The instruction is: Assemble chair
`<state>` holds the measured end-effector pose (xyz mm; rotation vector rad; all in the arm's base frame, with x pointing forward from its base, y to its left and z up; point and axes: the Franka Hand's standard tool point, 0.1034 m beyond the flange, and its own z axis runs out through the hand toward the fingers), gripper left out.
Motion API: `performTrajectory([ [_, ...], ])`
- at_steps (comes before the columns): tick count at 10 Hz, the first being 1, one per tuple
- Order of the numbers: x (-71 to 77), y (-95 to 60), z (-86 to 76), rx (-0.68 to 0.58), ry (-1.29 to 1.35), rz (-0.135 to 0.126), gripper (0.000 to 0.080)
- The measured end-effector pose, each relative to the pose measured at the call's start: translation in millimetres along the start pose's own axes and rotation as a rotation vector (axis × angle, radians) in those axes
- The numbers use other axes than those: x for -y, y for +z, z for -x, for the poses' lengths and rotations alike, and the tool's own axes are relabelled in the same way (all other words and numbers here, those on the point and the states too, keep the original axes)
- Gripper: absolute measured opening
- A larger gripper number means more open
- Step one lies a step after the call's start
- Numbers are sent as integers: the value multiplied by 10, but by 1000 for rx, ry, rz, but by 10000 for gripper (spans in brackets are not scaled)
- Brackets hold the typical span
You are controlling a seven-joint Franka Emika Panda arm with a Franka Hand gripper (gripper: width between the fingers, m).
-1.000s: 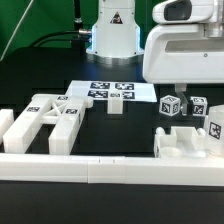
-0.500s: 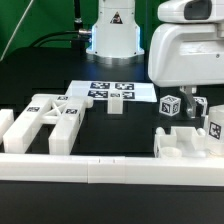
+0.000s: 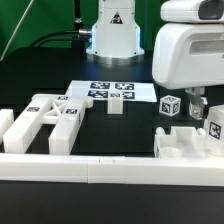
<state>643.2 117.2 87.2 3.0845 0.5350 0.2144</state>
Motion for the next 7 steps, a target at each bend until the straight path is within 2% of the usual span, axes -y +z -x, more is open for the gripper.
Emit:
performTrajectory([
  [1,-1,0,0,0,0,0,368],
  [2,3,0,0,0,31,-2,283],
  [7,25,11,9,-5,441,-11,284],
])
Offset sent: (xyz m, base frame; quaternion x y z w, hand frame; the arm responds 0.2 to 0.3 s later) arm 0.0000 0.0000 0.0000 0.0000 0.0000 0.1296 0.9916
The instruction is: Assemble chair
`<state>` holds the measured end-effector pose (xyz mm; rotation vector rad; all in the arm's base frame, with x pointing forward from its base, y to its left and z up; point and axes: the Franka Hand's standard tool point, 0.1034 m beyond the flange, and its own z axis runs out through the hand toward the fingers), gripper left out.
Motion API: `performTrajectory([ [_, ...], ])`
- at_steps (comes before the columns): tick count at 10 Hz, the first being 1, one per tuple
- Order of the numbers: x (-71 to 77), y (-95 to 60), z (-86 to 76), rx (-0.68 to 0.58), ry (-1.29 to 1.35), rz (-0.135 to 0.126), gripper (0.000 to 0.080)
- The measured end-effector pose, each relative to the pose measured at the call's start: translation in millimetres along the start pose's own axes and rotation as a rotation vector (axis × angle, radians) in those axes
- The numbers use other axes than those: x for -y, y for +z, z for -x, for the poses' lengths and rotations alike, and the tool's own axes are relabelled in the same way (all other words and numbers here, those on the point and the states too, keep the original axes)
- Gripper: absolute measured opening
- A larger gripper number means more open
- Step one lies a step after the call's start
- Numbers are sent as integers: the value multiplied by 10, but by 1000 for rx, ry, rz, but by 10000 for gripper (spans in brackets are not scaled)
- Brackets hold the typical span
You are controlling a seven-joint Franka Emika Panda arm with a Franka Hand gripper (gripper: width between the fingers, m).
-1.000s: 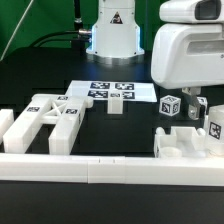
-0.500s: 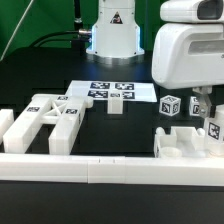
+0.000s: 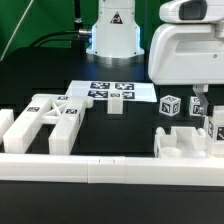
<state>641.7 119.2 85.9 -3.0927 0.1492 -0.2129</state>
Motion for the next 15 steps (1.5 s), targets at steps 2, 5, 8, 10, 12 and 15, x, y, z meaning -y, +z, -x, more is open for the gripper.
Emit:
performTrajectory([
  [2,21,2,11,-1,202,6,284],
  [5,43,4,31,8,527,4,284],
  [8,44,7,36,13,733,0,284],
  [10,46,8,36,14,774,-2,340],
  [12,39,14,37,14,713,-1,534],
  [15,-41,56,-7,-6,429,-7,645],
])
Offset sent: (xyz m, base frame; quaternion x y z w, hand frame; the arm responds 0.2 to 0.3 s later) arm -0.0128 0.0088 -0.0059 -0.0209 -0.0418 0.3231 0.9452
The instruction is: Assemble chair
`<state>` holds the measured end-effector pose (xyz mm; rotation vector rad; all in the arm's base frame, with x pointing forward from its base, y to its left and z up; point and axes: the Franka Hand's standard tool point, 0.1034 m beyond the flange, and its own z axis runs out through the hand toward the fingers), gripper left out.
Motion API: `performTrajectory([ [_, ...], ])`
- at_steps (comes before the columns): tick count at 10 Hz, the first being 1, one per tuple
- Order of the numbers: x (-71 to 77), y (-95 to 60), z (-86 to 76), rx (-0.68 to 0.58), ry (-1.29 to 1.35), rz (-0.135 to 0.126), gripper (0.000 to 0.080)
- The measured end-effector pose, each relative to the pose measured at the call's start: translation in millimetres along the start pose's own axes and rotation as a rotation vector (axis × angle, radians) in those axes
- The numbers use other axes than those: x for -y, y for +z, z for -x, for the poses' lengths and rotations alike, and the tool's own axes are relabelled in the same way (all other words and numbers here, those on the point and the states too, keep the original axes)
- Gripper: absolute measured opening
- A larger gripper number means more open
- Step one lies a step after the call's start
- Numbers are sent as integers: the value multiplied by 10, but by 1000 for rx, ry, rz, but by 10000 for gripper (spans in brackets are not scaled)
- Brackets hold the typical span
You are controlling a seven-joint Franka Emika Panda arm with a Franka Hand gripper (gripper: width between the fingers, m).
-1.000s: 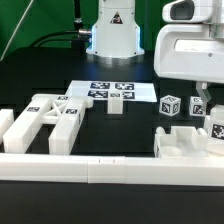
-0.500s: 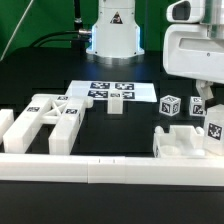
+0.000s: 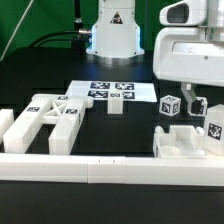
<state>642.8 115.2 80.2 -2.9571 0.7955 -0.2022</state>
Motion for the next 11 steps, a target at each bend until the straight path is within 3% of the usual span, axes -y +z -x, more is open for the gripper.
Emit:
performTrajectory([
  [6,-26,18,-32,-8,-429,0,649],
  [11,64,-19,-31,-15,-725,0,649],
])
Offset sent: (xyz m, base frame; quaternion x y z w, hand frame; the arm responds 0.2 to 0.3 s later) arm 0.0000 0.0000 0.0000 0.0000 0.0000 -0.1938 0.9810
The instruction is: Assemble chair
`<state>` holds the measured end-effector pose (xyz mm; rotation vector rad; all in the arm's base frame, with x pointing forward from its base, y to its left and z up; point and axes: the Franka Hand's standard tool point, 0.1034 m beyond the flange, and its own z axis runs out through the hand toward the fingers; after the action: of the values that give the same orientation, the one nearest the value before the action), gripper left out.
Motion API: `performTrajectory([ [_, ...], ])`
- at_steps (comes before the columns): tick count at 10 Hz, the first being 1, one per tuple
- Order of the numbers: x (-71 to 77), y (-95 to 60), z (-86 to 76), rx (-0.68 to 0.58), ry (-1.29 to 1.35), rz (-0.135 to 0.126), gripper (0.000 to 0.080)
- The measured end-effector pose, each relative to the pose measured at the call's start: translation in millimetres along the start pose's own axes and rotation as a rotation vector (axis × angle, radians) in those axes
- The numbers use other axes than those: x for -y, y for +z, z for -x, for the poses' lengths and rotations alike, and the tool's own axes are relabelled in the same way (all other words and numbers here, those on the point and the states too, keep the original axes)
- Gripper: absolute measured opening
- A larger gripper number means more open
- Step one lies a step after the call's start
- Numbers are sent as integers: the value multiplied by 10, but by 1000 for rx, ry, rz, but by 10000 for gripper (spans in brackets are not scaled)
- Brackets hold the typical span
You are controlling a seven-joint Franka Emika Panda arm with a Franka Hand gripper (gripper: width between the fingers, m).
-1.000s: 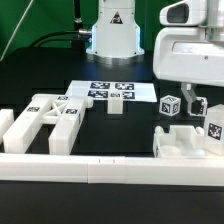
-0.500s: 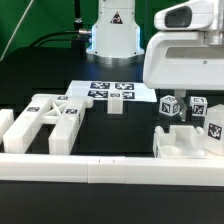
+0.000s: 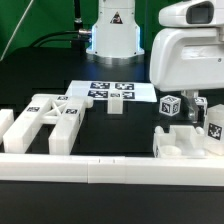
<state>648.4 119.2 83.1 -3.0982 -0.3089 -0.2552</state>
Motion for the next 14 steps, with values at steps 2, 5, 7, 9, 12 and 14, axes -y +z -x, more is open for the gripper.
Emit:
performTrajectory([
  [2,13,1,0,1,-117,9,649],
  [5,14,3,1,3,-213,16,535],
  [7,10,4,1,2,-191,16,399],
  [9,9,4,0,2,-155,16,288],
  [12,20,5,-1,-3,111,14,288],
  [14,27,3,-6,-9,298,18,288],
])
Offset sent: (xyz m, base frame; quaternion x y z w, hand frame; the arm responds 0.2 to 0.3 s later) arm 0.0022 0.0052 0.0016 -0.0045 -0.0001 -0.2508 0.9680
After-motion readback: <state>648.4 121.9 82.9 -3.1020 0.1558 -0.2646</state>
